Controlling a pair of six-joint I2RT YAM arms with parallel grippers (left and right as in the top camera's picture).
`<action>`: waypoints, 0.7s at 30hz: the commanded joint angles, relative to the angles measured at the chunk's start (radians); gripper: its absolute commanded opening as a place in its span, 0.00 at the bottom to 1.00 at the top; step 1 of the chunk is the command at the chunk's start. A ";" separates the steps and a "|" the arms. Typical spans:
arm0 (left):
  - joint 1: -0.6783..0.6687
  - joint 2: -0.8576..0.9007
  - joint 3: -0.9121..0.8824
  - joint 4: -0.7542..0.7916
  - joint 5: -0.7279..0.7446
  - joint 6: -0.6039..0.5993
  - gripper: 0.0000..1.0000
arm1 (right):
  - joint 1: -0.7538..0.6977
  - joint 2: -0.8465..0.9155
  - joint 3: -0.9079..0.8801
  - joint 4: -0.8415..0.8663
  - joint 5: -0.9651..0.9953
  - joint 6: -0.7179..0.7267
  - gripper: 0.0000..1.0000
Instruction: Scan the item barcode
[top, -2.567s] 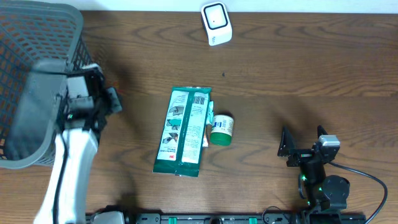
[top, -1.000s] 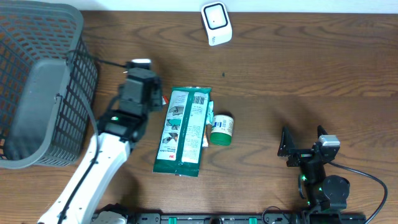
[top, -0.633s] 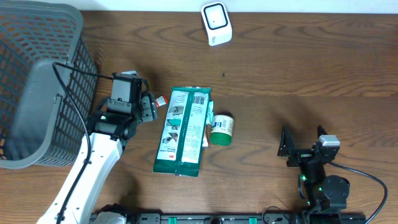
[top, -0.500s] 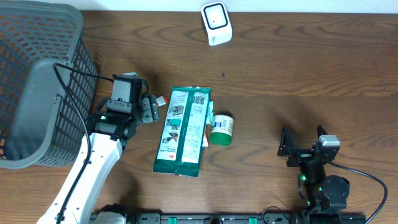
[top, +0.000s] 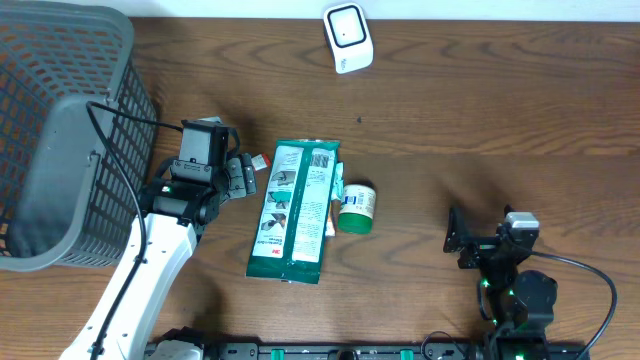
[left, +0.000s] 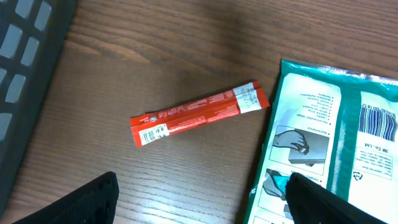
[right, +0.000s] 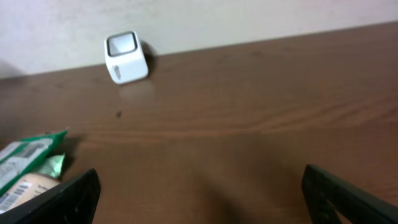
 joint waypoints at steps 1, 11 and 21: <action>0.005 0.005 0.019 -0.003 0.001 -0.005 0.87 | -0.005 0.027 -0.001 -0.005 0.003 0.010 0.99; 0.005 0.005 0.019 -0.003 0.001 -0.006 0.87 | -0.005 0.049 -0.001 -0.005 0.003 0.010 0.99; 0.005 0.005 0.019 -0.003 0.001 -0.006 0.87 | -0.005 0.049 -0.001 -0.005 0.003 0.010 0.99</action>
